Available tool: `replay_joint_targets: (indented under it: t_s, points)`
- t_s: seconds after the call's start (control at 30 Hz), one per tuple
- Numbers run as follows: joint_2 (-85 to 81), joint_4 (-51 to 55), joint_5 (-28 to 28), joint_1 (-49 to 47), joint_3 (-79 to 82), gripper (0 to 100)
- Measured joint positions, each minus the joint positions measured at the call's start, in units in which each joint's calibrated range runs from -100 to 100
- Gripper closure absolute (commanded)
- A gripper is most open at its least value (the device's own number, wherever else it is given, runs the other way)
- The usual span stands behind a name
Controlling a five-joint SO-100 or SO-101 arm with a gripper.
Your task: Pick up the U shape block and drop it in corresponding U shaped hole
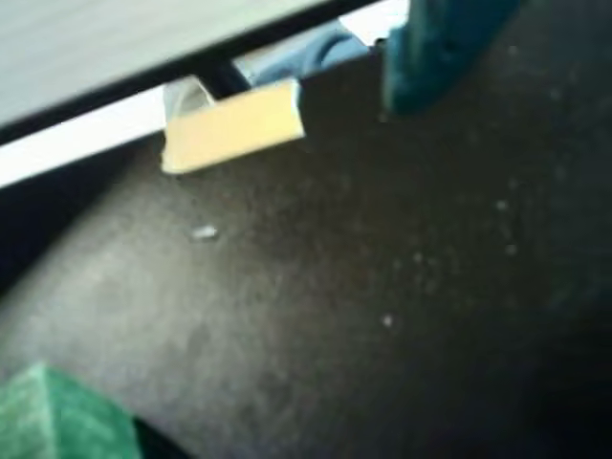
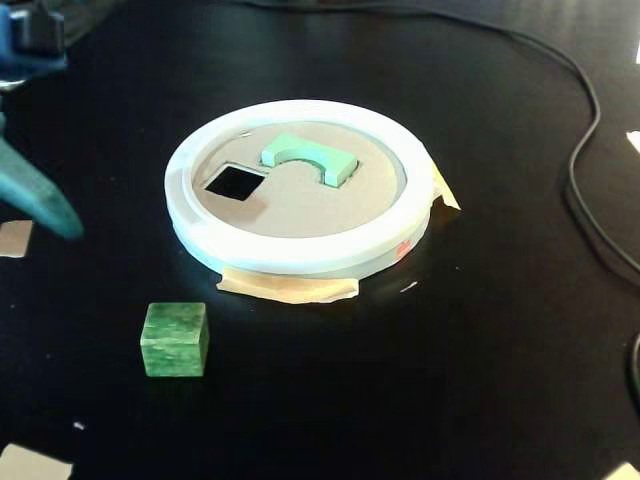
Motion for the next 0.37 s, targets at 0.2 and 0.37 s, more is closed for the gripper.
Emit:
replay_joint_targets:
  t_s: [0.2,0.37]
  points:
    - [0.27,-7.37,0.00,1.10,8.49,0]
    - [-0.18,-9.12,0.00,0.40,12.20,0]
